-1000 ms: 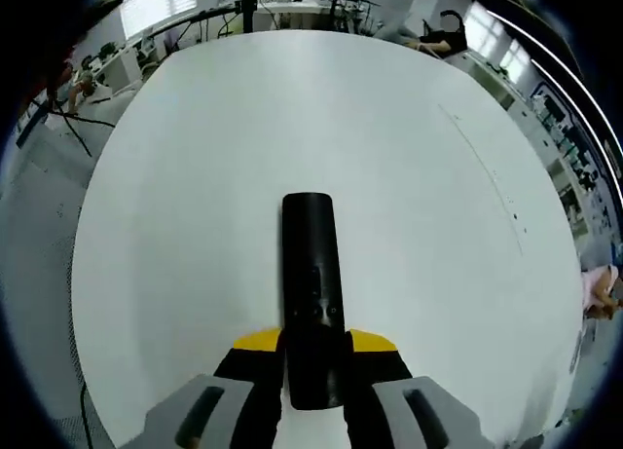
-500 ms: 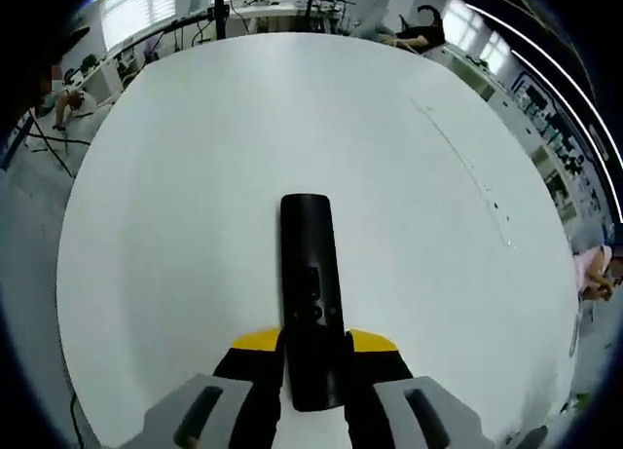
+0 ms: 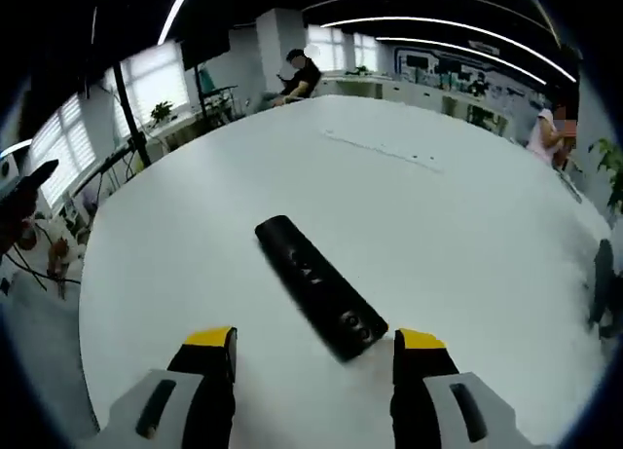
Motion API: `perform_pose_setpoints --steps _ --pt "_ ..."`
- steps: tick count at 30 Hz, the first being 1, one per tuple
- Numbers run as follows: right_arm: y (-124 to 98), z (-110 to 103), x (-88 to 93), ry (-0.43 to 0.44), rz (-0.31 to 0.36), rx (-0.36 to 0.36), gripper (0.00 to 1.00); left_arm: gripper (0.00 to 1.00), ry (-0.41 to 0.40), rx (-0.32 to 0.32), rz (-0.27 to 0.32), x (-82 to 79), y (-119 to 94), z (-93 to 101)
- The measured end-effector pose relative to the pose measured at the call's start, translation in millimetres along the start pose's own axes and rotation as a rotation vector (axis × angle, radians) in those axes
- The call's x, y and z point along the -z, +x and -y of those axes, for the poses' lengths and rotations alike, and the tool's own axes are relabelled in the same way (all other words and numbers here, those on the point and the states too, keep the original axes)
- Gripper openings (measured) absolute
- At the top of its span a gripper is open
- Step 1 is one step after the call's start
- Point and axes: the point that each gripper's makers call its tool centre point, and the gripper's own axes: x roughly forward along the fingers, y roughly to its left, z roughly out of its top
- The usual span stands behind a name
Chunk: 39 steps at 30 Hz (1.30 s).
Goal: Press the specified remote control buttons in sequence, fully releasing each button before pressing the next.
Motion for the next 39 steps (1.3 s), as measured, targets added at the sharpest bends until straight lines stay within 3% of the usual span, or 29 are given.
perform_pose_setpoints --steps 9,12,17,21,26,32,36,39 --pt "-51.2 -11.0 24.8 0.157 0.149 0.055 0.8 0.98 -0.011 0.037 -0.017 10.3 7.6 13.6" --pt "-71.8 -15.5 26.5 0.224 0.214 0.068 0.84 0.98 -0.013 0.057 -0.019 12.3 8.9 19.5" --pt "-106.4 -24.0 28.7 0.239 0.27 0.091 0.89 0.98 -0.021 0.087 -0.023 15.8 12.6 27.9" --pt "-142.7 -30.6 24.1 0.274 0.363 0.109 0.94 0.99 -0.023 0.132 -0.03 18.5 17.7 40.4" --pt "-180.4 -36.5 21.4 0.25 0.421 0.16 0.99 0.99 -0.017 0.184 -0.033 17.0 22.4 55.9" --pt "-224.1 -44.8 8.3 0.161 0.567 0.22 0.99 0.99 -0.004 0.223 -0.027 13.0 30.0 72.8" --pt "-240.2 -47.6 16.8 0.127 0.562 0.272 0.99 0.99 0.009 0.237 -0.015 13.2 32.0 83.6" --pt "-250.8 -46.0 21.3 0.152 0.577 0.307 0.99 0.99 0.049 0.241 -0.013 15.7 31.6 92.4"
